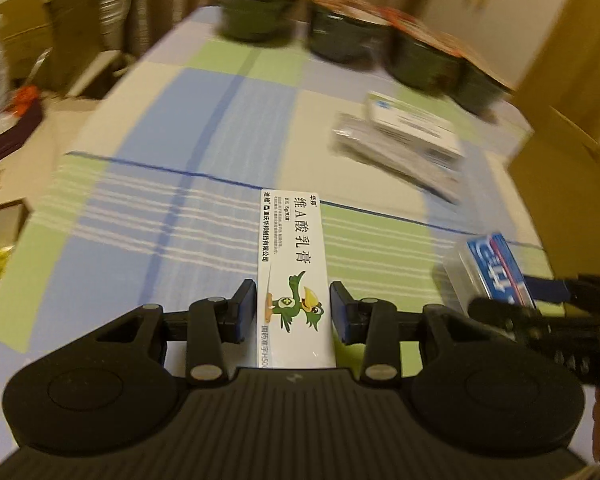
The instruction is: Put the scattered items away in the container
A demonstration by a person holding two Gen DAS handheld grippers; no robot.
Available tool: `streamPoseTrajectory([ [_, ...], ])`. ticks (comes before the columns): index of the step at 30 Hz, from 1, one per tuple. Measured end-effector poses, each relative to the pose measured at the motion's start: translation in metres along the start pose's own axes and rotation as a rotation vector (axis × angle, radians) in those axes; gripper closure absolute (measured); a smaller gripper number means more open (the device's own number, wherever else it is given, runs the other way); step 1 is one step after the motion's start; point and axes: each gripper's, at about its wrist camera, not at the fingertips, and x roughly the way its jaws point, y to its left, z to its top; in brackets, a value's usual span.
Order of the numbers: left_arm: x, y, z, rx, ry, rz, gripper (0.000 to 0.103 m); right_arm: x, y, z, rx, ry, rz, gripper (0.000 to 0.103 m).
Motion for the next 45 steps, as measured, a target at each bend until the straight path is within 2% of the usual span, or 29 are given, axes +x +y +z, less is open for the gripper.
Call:
streamPoseTrajectory([
  [5, 0.010, -0.033, -0.004, 0.083, 0.044, -0.031, 0.069, -0.022, -0.018, -0.029, 0.015, 0.009, -0.043, 0.043],
  [11, 0.020, -0.052, -0.005, 0.146, 0.065, 0.000, 0.067, -0.016, -0.023, -0.045, -0.006, 0.028, -0.039, 0.043],
  [23, 0.032, -0.053, 0.002, 0.150, 0.051, 0.056, 0.065, -0.007, -0.032, -0.048, 0.014, 0.012, -0.031, 0.043],
  [45, 0.033, -0.052, 0.002, 0.146, 0.049, 0.056, 0.066, -0.005, -0.025, -0.052, -0.036, -0.005, -0.060, 0.043],
])
